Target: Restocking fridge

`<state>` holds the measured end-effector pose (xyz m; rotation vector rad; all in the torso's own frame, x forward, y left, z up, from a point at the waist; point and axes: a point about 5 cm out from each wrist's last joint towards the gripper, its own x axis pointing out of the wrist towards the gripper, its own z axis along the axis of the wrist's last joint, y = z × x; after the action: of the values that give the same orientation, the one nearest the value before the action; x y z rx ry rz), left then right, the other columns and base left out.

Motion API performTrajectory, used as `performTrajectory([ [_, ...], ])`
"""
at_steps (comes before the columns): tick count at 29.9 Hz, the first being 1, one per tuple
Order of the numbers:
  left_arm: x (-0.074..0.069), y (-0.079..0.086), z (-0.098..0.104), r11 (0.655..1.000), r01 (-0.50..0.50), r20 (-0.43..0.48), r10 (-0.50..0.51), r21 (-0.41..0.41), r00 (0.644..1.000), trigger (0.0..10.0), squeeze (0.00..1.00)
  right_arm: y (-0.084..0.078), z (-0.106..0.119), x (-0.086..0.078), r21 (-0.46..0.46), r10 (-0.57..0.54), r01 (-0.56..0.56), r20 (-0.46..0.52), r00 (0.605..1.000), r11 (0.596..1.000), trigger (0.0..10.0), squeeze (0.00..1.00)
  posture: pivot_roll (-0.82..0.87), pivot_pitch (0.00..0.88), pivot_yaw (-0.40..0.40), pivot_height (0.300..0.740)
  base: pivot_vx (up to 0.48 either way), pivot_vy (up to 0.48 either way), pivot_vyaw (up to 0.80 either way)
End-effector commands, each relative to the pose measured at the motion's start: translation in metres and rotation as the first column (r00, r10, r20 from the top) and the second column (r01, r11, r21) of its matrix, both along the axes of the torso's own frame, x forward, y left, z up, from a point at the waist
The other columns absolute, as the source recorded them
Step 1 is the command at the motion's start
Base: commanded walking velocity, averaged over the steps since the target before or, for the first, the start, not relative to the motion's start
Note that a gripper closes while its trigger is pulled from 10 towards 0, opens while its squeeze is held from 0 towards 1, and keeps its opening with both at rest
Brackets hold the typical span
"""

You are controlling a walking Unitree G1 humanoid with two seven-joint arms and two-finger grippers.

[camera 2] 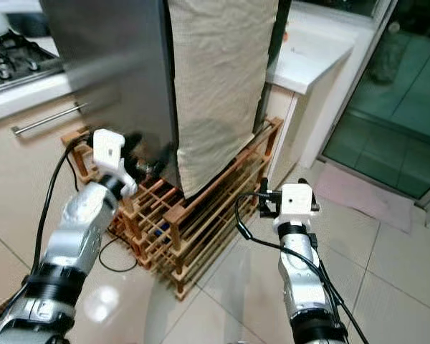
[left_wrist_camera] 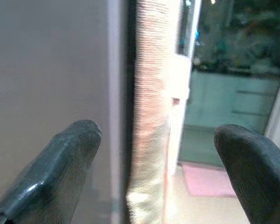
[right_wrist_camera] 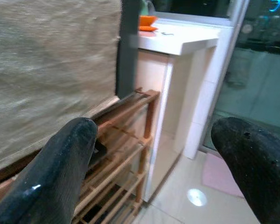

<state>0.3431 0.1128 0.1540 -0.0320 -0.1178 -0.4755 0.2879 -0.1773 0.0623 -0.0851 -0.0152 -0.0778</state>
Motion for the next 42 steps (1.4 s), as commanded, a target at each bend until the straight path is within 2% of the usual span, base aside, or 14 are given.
performTrajectory([
  [1, 0.003, -0.013, -0.010, 0.998, 0.004, -0.075, 0.001, 0.055, 0.997, 10.0, 0.00, -0.001, 0.001, -0.001, 0.000, -0.006, 0.006, 0.009, 1.000, 1.000, 10.0, 0.00, 0.01, 0.000, -0.024, 0.740, 0.000, 0.000, 0.00],
  [3, 0.006, -0.021, -0.008, 0.999, 0.022, -0.062, -0.019, 0.049, 0.998, 10.0, 0.00, 0.000, 0.002, -0.001, 0.000, -0.003, 0.003, 0.009, 1.000, 1.000, 10.0, 0.00, 0.01, 0.000, -0.025, 0.740, 0.000, 0.000, 0.00],
  [7, 0.011, -0.023, -0.008, 0.997, -0.009, -0.060, 0.014, 0.076, 0.998, 10.0, 0.00, -0.001, 0.002, -0.001, -0.002, 0.000, 0.000, 0.010, 1.000, 1.000, 10.0, 0.00, 0.00, 0.000, -0.029, 0.740, 0.000, 0.000, 0.00],
  [15, 0.021, -0.013, -0.002, 0.995, -0.093, -0.073, 0.096, 0.044, 0.993, 10.0, 0.00, -0.002, 0.000, -0.006, -0.006, 0.003, -0.003, -0.001, 1.000, 1.000, 10.0, 0.00, -0.01, 0.000, -0.028, 0.740, 0.000, 0.000, 0.00],
  [22, 0.020, -0.004, -0.001, 0.990, -0.133, -0.053, 0.136, 0.049, 0.989, 10.0, 0.00, -0.002, 0.000, -0.008, -0.006, 0.001, -0.001, -0.007, 1.000, 1.000, 10.0, 0.00, -0.01, 0.000, -0.023, 0.740, 0.000, 0.000, 0.00],
  [23, 0.014, 0.004, -0.002, 0.991, -0.134, -0.058, 0.133, -0.003, 0.989, 10.0, 0.00, -0.004, 0.000, -0.009, -0.008, -0.005, 0.005, -0.007, 1.000, 1.000, 10.0, 0.00, 0.00, 0.000, -0.022, 0.740, 0.000, 0.000, 0.00],
  [25, 0.003, 0.013, -0.004, 0.992, -0.126, -0.050, 0.125, -0.017, 0.991, 10.0, 0.00, -0.006, -0.001, -0.011, -0.011, -0.013, 0.013, -0.012, 1.000, 1.000, 10.0, 0.00, 0.00, 0.000, -0.026, 0.740, 0.000, 0.000, 0.00],
  [28, -0.005, 0.017, -0.007, 0.993, -0.116, -0.052, 0.115, -0.020, 0.992, 10.0, 0.00, -0.007, -0.002, -0.012, -0.012, -0.012, 0.012, -0.019, 1.000, 1.000, 10.0, 0.00, 0.01, 0.000, -0.028, 0.740, 0.000, 0.000, 0.00],
  [32, -0.013, 0.014, -0.013, 0.994, -0.102, -0.070, 0.100, -0.027, 0.993, 10.0, 0.00, -0.005, -0.004, -0.012, -0.014, 0.001, -0.002, -0.026, 1.000, 1.000, 10.0, 0.00, 0.03, 0.000, -0.032, 0.740, 0.000, 0.000, 0.00],
  [35, -0.015, 0.009, -0.013, 0.996, -0.094, -0.063, 0.093, 0.000, 0.994, 10.0, 0.00, -0.001, -0.002, -0.011, -0.011, 0.008, -0.008, -0.019, 1.000, 1.000, 10.0, 0.00, 0.02, 0.000, -0.024, 0.740, 0.000, 0.000, 0.00],
  [37, -0.018, 0.010, -0.011, 0.996, -0.089, -0.053, 0.089, 0.003, 0.995, 10.0, 0.00, -0.001, 0.002, -0.010, -0.006, -0.005, 0.005, -0.003, 1.000, 1.000, 10.0, 0.00, 0.02, 0.000, -0.020, 0.740, 0.000, 0.000, 0.00],
  [40, -0.027, 0.018, -0.008, 0.997, -0.072, -0.010, 0.072, 0.020, 0.997, 10.0, 0.00, -0.007, 0.015, -0.013, -0.018, -0.038, 0.040, 0.070, 0.997, 0.999, 10.0, 0.00, 0.02, 0.000, -0.013, 0.740, 0.000, 0.000, 0.00],
  [42, -0.040, 0.027, -0.006, 0.998, -0.058, 0.021, 0.058, 0.001, 0.998, 10.0, 0.00, -0.013, 0.025, -0.019, -0.031, -0.075, 0.079, 0.110, 0.991, 0.996, 10.0, 0.00, 0.02, 0.000, -0.008, 0.740, 0.000, 0.000, 0.00],
])
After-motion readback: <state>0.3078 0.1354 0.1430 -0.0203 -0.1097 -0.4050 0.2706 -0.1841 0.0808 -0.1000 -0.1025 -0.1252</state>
